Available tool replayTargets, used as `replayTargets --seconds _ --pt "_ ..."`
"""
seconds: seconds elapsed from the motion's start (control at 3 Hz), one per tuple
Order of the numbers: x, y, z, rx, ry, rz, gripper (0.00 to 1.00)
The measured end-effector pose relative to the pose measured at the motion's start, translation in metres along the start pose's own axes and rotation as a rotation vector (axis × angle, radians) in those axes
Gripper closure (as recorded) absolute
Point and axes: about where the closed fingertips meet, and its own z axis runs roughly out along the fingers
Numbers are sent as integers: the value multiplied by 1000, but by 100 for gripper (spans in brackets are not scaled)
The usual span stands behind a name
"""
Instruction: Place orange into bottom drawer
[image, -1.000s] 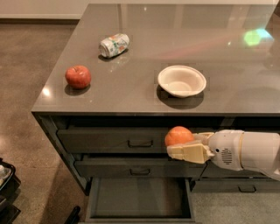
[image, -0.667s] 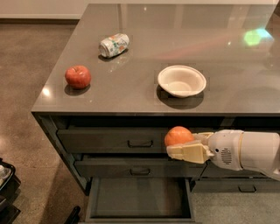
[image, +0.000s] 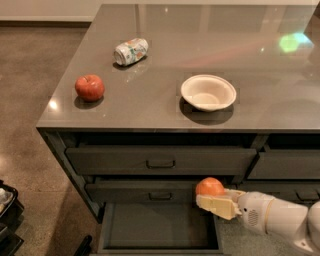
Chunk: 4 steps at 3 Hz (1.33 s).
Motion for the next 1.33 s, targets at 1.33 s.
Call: replayTargets --seconds 1.33 --pt "113 -90 98 -37 69 200 100"
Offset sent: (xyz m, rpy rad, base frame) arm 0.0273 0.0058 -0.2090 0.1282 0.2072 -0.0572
